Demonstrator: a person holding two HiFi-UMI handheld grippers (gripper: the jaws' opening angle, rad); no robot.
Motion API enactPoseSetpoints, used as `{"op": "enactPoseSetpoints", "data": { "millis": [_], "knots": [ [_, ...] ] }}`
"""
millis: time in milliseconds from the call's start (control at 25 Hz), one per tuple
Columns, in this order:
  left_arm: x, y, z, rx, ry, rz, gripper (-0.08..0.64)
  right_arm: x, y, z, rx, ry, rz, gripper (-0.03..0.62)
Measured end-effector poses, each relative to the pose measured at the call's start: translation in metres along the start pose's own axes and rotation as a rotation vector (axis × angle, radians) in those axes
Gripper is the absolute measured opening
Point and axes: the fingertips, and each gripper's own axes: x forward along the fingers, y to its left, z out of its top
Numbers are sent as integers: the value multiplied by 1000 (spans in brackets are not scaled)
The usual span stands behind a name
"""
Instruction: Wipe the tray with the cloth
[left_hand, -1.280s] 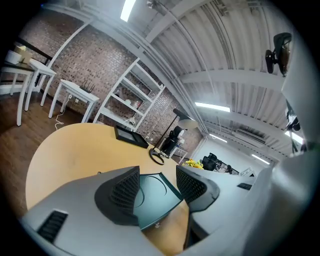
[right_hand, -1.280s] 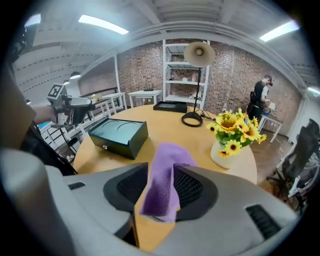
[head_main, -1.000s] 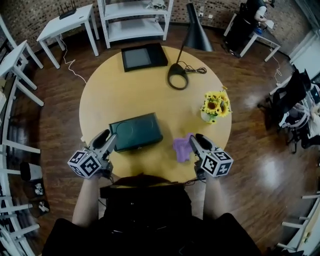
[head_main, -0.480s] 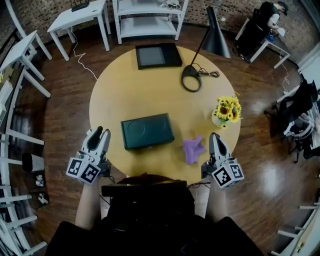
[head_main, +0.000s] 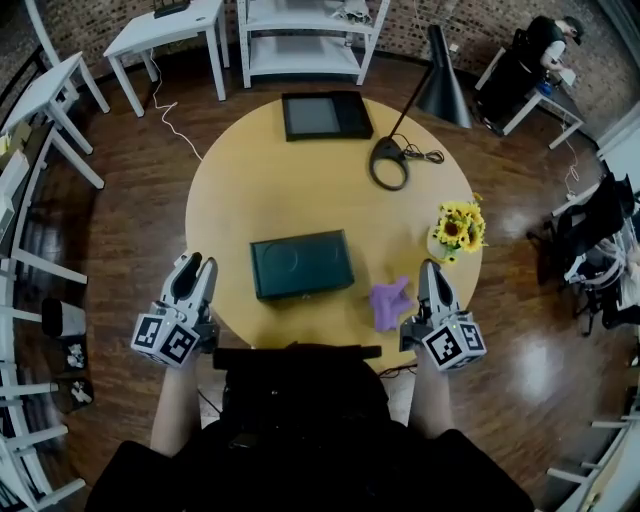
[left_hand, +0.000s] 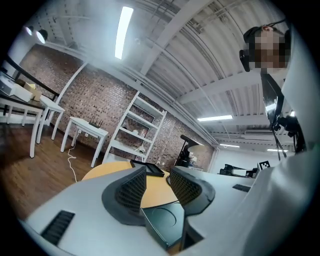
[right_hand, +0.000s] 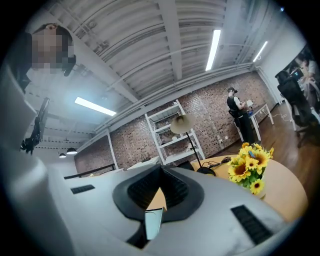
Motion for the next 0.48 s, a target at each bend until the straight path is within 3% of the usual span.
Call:
{"op": "enactPoseSetpoints", "data": {
  "millis": [480],
  "knots": [
    [15,-2,2,-36,8,-34,140,2,-2,15,-4,-22,-12,0]
  ]
}}
